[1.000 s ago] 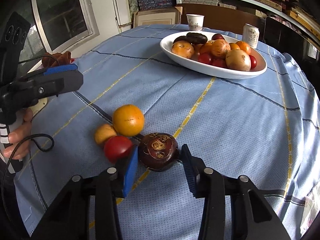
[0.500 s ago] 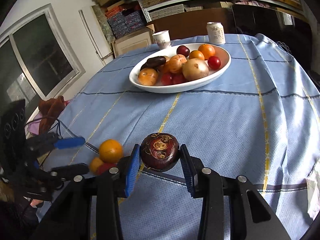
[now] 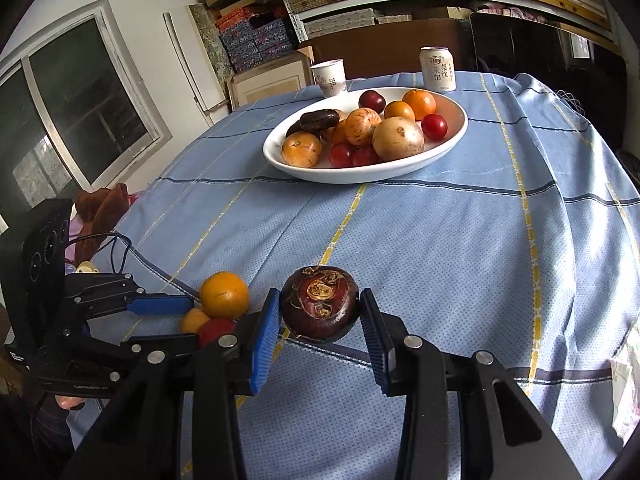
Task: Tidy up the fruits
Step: 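Grasp a dark brown fruit with the right tool while the left tool grasps a small yellow fruit, then carry both fruits onto the white plate and open both tools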
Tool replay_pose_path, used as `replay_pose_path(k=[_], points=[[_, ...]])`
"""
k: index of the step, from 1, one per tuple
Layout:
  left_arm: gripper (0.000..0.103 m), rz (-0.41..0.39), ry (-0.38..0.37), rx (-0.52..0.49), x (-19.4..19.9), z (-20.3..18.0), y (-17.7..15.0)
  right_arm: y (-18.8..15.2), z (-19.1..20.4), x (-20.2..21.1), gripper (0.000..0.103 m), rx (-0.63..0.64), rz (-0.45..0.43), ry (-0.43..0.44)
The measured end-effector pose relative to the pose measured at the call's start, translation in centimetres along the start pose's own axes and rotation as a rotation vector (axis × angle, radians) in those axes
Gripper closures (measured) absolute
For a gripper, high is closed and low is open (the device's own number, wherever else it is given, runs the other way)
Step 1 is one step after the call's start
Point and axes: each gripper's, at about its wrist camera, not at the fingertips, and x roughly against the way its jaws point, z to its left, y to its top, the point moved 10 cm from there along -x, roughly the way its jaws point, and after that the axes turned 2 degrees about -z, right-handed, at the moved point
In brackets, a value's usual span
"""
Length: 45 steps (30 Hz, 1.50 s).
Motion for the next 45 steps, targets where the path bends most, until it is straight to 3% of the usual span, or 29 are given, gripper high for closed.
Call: replay_pose_path(k=[11, 15, 22, 26, 30, 33, 37, 41, 45], points=[[0.067, 0.016, -0.015, 0.007, -0.7, -0.4, 0.0, -0.2, 0.2, -0.1, 0.062, 0.013, 0.006, -0.001], [0.076, 0.012, -0.027, 0.002, -0.7, -0.6, 0.0, -0.2, 0.3, -0.2, 0.062, 0.021, 0.004, -0.002], [0.077, -0.006, -0.016, 0.017, -0.1, -0.1, 0.2, -0.4, 0.1, -0.4, 0.062, 0.018, 0.011, -0.006], [0.077, -0.026, -0.097, 0.058, 0.9, -0.6, 0.1, -0.9, 0.3, -0.6, 0.062, 0.017, 0.024, 0.02], [0.077, -0.029, -0.133, 0.1, 1.8, -0.4, 0.3, -0.5, 0.3, 0.1, 0.062, -0.014, -0.004, 0.06], [0.077, -0.03, -0.13, 0.096, 3.0, 0.6, 2.6, 0.8, 0.6, 0.3, 0.062, -0.029, -0.001, 0.109], [0.077, -0.091, -0.055, 0.106, 4.0, 3.8, 8.4, 6.1, -0.7, 0.7, 0.062, -0.017, -0.129, 0.046], [0.077, -0.134, 0.027, 0.166, 1.9, 7.9, 14.6, 11.6, -3.0, -0.3, 0.062, -0.078, -0.256, 0.015], [0.077, -0.154, 0.094, 0.188, -1.2, 11.1, 20.1, 14.8, -5.0, -2.6, 0.062, -0.081, -0.306, -0.05]])
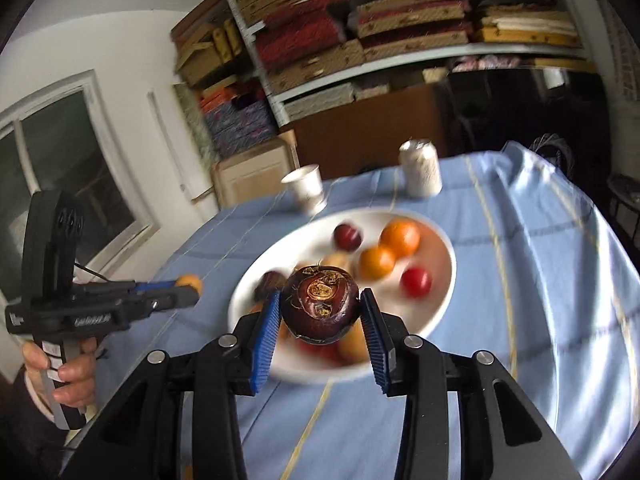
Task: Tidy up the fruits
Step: 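Carry both fruits onto the white plate and open both tools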
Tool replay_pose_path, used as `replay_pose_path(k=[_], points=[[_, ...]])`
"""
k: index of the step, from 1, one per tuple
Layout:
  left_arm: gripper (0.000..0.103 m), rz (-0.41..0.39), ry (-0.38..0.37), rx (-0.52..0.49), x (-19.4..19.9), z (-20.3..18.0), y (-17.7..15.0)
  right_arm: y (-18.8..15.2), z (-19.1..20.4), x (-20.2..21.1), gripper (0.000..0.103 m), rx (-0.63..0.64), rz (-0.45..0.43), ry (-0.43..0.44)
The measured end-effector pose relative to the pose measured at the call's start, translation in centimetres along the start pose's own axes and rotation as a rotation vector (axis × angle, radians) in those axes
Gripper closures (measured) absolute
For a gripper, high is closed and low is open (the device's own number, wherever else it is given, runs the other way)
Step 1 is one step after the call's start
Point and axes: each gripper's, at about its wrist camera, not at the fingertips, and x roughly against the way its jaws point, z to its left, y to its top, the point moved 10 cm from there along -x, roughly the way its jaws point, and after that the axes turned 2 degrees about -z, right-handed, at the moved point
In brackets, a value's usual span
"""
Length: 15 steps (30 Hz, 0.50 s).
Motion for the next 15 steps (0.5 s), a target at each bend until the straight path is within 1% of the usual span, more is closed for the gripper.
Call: replay_pose_path(k=[3, 5, 10, 11, 12, 13, 14, 15], points=[[0.077, 0.008, 0.007, 0.034, -3.3, 1.1, 2.4, 0.2, -1.4, -2.1, 0.062, -0.055, 0.008, -0.005], [0.077, 0.018, 0.013, 0.046, -5.2, 1.5, 3.2, 0.1, -1.9, -3.4, 0.062, -0.063, 0.015, 0.0], [0.076, 0.04, 0.076, 0.017, -8.2, 2.2, 3.5, 0.3, -2.3, -4.4, 0.06, -0.052, 0.013, -0.016], [0.072, 0.04, 0.088, 0.02, -8.5, 2.4, 3.6, 0.3, -2.3, -4.6, 0.059, -0.055, 0.016, -0.012], [0.049, 0.043, 0.101, 0.026, -8.6, 2.6, 3.4, 0.3, -2.2, -4.6, 0.059, -0.053, 0.018, -0.011], [0.034, 0.049, 0.116, 0.038, -8.5, 2.9, 3.3, 0.4, -2.2, -4.6, 0.059, -0.052, 0.022, -0.017], [0.015, 0.048, 0.128, 0.06, -8.1, 3.2, 3.3, 0.5, -2.0, -4.2, 0.055, -0.055, 0.021, -0.014], [0.014, 0.023, 0.12, 0.083, -7.1, 3.2, 3.3, 0.5, -1.7, -3.6, 0.052, -0.057, 0.016, -0.005]])
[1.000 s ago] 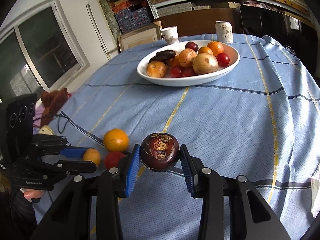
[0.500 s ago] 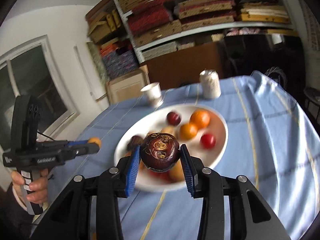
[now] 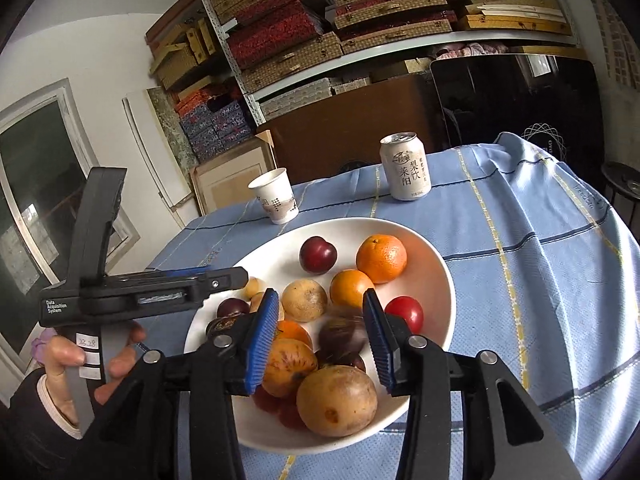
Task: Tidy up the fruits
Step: 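Carry both fruits onto the white plate and open both tools, then move both open tools back over the last tomato and orange fruit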
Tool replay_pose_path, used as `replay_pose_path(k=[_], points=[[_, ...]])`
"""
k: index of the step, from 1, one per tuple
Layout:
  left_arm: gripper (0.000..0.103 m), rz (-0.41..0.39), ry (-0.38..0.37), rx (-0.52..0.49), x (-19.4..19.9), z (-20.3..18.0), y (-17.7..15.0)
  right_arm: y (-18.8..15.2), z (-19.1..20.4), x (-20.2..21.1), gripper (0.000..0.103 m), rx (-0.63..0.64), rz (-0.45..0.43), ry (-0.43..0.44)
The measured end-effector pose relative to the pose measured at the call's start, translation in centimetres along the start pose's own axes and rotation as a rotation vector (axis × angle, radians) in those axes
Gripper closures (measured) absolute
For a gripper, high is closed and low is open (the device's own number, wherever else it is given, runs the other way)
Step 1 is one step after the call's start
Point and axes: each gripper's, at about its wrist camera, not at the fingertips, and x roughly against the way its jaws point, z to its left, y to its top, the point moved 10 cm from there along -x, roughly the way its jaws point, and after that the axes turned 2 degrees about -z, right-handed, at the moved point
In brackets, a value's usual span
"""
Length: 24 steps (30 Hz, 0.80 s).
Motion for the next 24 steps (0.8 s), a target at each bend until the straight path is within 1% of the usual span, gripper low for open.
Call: replay_pose_path(k=[2, 4, 5, 6, 8, 10, 12, 13, 15, 16, 17, 18, 20, 22, 24], points=[[0.012, -0.035, -0.024, -0.012, 2.2, -0.3, -0.3, 0.1, 1.3, 2.3, 0.046, 0.016, -0.031, 0.028], [0.009, -0.081, -0.001, -0.035, 4.9, -0.4, -1.1, -0.4, 2.9, 4.3, 0.045, 0.066, -0.034, 0.049], [0.008, -0.103, 0.002, -0.04, 6.4, -0.5, -2.0, -1.0, 3.6, 5.2, 0.045, 0.099, -0.023, 0.054], [0.008, -0.103, -0.002, -0.05, 7.2, -0.6, -2.9, -1.3, 4.1, 5.7, 0.044, 0.122, -0.016, 0.057], [0.008, -0.088, -0.01, -0.078, 8.8, -1.0, -5.2, -2.7, 5.5, 7.4, 0.037, 0.21, -0.012, 0.078], [0.008, -0.087, -0.03, -0.089, 10.6, -1.3, -7.9, -4.5, 6.9, 8.7, 0.037, 0.315, 0.021, 0.105], [0.008, -0.089, -0.044, -0.081, 12.1, -1.3, -10.5, -6.4, 8.2, 9.6, 0.033, 0.396, 0.067, 0.141], [0.008, -0.092, -0.04, -0.081, 12.7, -1.3, -11.7, -7.4, 8.6, 9.8, 0.031, 0.429, 0.091, 0.145], [0.008, -0.125, -0.011, -0.079, 13.7, -0.8, -13.8, -8.7, 8.5, 10.3, 0.031, 0.44, 0.075, 0.094], [0.007, -0.135, 0.005, -0.068, 13.9, -0.4, -14.6, -9.8, 8.5, 10.2, 0.031, 0.421, 0.114, 0.095], [0.007, -0.134, 0.016, -0.042, 14.0, 0.2, -15.3, -10.8, 8.5, 10.2, 0.031, 0.403, 0.16, 0.112], [0.007, -0.126, 0.012, -0.024, 14.0, 0.4, -15.7, -11.5, 8.6, 10.4, 0.031, 0.382, 0.186, 0.132], [0.007, -0.125, -0.016, -0.001, 14.4, 0.6, -15.8, -12.9, 9.0, 10.7, 0.031, 0.35, 0.249, 0.171], [0.007, -0.142, -0.02, 0.03, 14.9, 1.0, -15.9, -14.3, 9.4, 10.8, 0.031, 0.369, 0.294, 0.185], [0.007, -0.132, -0.008, 0.033, 14.7, 1.1, -16.2, -15.6, 10.1, 10.9, 0.031, 0.413, 0.314, 0.19]])
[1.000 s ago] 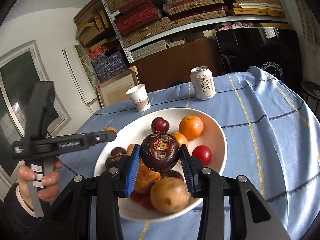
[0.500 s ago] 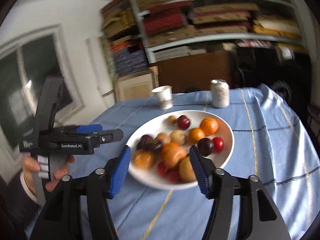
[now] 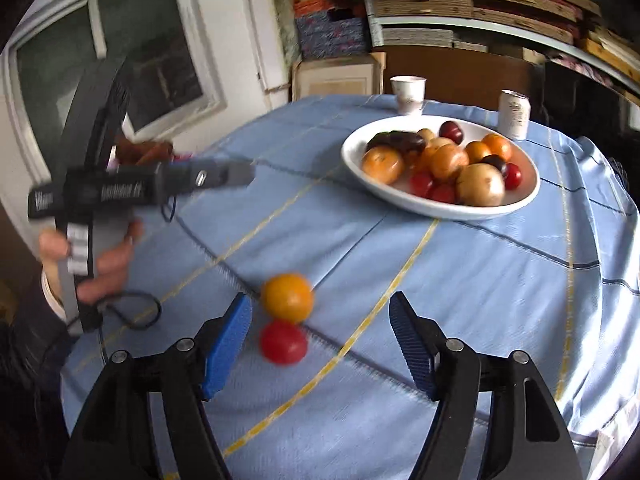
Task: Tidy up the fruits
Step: 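Move both open tools back over the last tomato and orange fruit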
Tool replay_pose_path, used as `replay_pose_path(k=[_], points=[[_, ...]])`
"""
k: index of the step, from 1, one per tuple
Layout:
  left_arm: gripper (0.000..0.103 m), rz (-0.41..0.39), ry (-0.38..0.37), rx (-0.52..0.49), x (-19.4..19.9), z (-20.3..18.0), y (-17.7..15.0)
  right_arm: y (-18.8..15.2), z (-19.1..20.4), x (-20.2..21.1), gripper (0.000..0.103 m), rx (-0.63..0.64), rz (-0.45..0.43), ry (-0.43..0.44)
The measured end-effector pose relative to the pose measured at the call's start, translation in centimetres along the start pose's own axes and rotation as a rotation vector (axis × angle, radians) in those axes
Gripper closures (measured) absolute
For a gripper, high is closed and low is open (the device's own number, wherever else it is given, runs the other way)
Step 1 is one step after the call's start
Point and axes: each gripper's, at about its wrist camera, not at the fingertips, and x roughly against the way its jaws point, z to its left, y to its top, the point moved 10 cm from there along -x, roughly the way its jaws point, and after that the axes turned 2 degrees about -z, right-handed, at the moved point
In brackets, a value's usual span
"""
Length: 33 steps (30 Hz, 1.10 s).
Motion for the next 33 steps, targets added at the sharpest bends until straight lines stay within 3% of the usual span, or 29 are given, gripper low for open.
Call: replay_pose_path(k=[3, 7, 16, 33], points=[[0.007, 0.017, 0.007, -0.003, -0.2, -0.1, -0.4, -1.0, 1.8, -1.1, 0.032, 0.046, 0.042, 0.029], [0.007, 0.006, 0.037, -0.03, -0.1, -0.3, -0.4, -2.0, 3.0, -2.0, 0.044, 0.081, 0.092, 0.044], [0.007, 0.009, 0.051, -0.028, 0.0, -0.2, -0.5, -2.6, 2.5, -2.7, 0.054, 0.056, 0.119, 0.038], [0.007, 0.014, 0.063, -0.034, -0.1, 0.0, -0.5, -2.6, 2.3, -3.4, 0.058, 0.062, 0.137, 0.037]])
